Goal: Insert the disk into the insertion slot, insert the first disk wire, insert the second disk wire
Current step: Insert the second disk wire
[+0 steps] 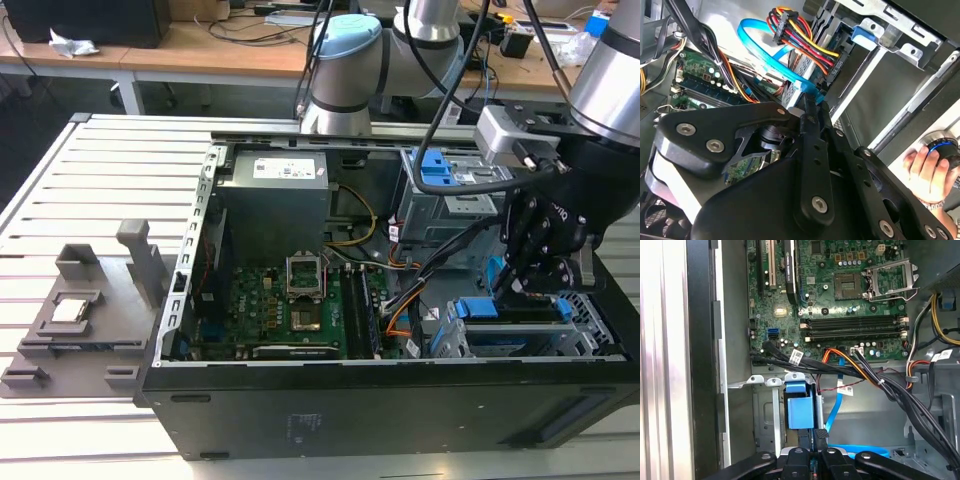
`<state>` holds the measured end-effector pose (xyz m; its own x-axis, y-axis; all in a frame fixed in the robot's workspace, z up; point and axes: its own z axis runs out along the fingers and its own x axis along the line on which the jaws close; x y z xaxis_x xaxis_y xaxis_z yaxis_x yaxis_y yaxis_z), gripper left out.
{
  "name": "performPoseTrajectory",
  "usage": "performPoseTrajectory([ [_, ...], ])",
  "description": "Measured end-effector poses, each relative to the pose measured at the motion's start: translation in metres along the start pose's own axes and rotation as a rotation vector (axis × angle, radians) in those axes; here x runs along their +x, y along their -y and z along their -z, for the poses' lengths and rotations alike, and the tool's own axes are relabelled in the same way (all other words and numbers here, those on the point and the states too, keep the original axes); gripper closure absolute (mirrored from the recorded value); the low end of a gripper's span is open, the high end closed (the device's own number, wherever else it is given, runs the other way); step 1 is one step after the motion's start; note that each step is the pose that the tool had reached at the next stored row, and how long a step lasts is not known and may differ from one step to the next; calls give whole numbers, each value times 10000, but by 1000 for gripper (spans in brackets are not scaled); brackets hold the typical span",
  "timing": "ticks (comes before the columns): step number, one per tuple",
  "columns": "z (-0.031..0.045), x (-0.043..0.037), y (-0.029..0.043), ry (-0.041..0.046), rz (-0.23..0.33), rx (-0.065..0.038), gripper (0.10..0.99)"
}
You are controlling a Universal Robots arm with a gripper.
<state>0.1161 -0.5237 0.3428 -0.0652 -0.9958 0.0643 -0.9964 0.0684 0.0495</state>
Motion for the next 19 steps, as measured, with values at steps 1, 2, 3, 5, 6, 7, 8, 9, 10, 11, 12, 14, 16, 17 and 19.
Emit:
performPoseTrajectory([
  [1, -3, -1, 1, 17, 3, -2, 929],
  [2, -3, -2, 5, 19, 7, -1, 929],
  [3, -3, -2, 8, 20, 9, -1, 929],
  [5, -2, -3, 31, 20, 7, -1, 929],
  [6, -1, -3, 39, 18, 7, -1, 929],
  [7, -2, -4, 43, 20, 8, -1, 929],
  [8, -3, -5, 46, 20, 6, -1, 929],
  [9, -5, -4, 46, 18, 5, -1, 929],
  [10, -9, -4, 47, 18, 6, -1, 929],
  [11, -14, -5, 48, 19, 8, -1, 929],
  [12, -23, -4, 48, 18, 7, -1, 929],
  [14, -37, -5, 49, 16, 7, -1, 929],
  [16, -40, -5, 49, 10, 7, 0, 929],
  [17, -40, -5, 49, 9, 6, 0, 929],
  [19, -41, -5, 49, 8, 7, 1, 918],
])
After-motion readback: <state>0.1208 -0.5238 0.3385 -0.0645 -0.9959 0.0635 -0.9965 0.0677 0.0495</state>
